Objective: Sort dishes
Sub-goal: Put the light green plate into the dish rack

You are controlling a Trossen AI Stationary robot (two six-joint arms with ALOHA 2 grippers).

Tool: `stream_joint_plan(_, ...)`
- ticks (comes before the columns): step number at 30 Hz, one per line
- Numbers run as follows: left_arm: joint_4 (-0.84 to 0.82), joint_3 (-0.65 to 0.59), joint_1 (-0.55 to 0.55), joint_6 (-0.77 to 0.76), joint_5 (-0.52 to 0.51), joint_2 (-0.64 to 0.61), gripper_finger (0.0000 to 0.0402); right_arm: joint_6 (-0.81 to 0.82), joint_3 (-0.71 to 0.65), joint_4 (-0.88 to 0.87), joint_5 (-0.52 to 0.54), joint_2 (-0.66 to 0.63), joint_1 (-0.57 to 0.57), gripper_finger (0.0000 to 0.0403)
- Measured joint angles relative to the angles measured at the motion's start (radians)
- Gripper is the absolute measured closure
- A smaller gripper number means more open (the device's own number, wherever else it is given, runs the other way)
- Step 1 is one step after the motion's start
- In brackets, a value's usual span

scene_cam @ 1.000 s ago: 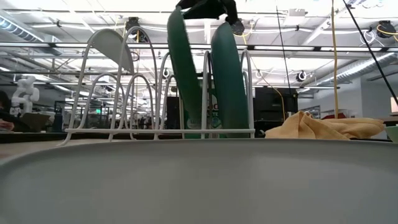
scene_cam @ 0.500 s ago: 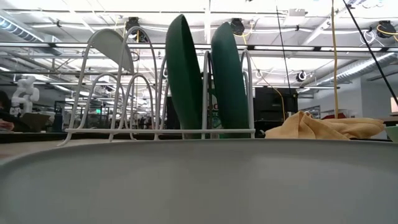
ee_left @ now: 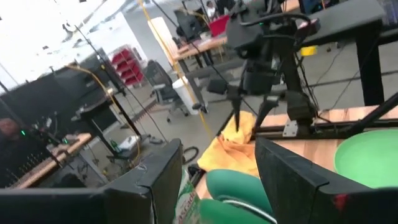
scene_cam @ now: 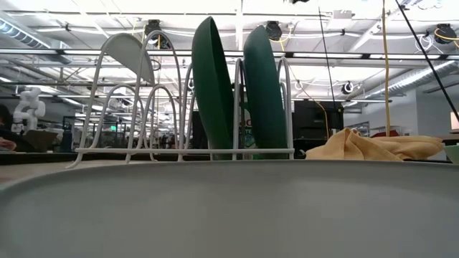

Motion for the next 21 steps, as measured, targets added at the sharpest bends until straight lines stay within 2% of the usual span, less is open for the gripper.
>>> stream_joint_plan(5, -0.057, 0.0, 0.047, -0.062, 0.064, 0.009, 0.0198, 0.234, -0.02, -0.135, -0.118, 0.003, 0.05, 0.0243)
stream_joint_plan(8, -0.072, 0.0, 0.058, -0.063, 0.067, 0.02, 0.0198, 0.319, -0.086, -0.153, -0.133, 0.004, 0.092, 0.0243)
stream_joint_plan(11, -0.091, 0.0, 0.063, -0.064, 0.071, 0.029, 0.0198, 0.38, -0.187, -0.141, -0.203, 0.004, 0.123, 0.0243)
stream_joint_plan(15, -0.098, 0.0, 0.063, -0.064, 0.076, 0.032, 0.0198, 0.441, -0.356, -0.066, -0.272, 0.006, 0.15, 0.0243)
stream_joint_plan(21, -0.098, 0.0, 0.063, -0.064, 0.082, 0.032, 0.0198, 0.481, -0.597, 0.15, -0.398, 0.006, 0.157, 0.0243)
